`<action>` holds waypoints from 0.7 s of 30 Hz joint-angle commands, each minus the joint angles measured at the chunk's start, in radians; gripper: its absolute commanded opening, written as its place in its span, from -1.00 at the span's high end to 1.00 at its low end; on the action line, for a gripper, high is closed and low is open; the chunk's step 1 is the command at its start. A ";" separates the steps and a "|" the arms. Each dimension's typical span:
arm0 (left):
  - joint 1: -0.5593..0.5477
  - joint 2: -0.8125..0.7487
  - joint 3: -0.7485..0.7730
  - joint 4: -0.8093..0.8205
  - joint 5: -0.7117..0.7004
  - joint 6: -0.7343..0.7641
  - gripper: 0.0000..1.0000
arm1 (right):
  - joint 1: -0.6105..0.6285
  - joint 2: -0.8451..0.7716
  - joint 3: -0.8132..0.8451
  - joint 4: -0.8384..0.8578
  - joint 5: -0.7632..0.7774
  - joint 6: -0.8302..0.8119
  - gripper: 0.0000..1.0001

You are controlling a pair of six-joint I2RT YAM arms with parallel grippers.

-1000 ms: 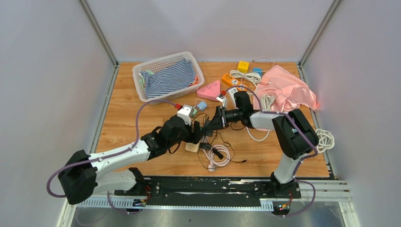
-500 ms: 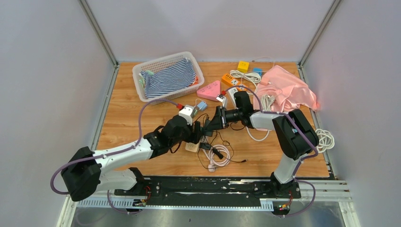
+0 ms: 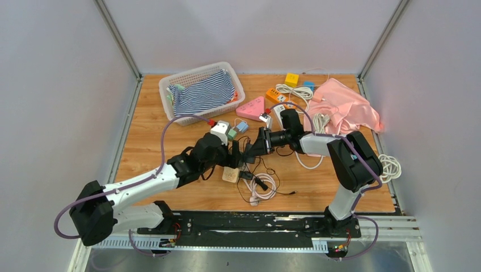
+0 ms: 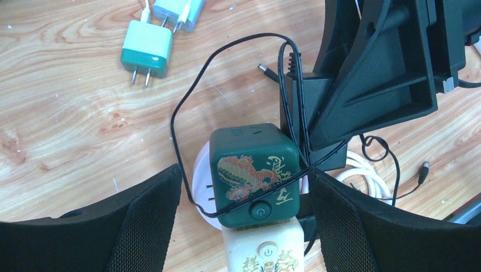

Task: Pull the plug off the socket
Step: Remove the plug from the socket.

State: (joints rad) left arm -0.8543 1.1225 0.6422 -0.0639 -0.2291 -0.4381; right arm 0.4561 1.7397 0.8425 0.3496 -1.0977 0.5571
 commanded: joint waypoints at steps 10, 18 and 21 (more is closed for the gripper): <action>0.056 0.009 0.029 0.003 0.067 0.016 -0.55 | 0.016 -0.025 0.027 0.003 0.013 -0.038 0.96; 0.078 0.006 0.011 0.054 0.146 0.013 -0.50 | 0.019 -0.021 0.029 0.003 0.010 -0.038 0.96; 0.078 0.041 0.009 0.056 0.182 0.013 -0.47 | 0.019 -0.020 0.028 0.002 0.008 -0.038 0.96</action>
State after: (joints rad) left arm -0.7818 1.1301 0.6510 -0.0376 -0.1139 -0.4370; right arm 0.4568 1.7393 0.8436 0.3470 -1.0981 0.5552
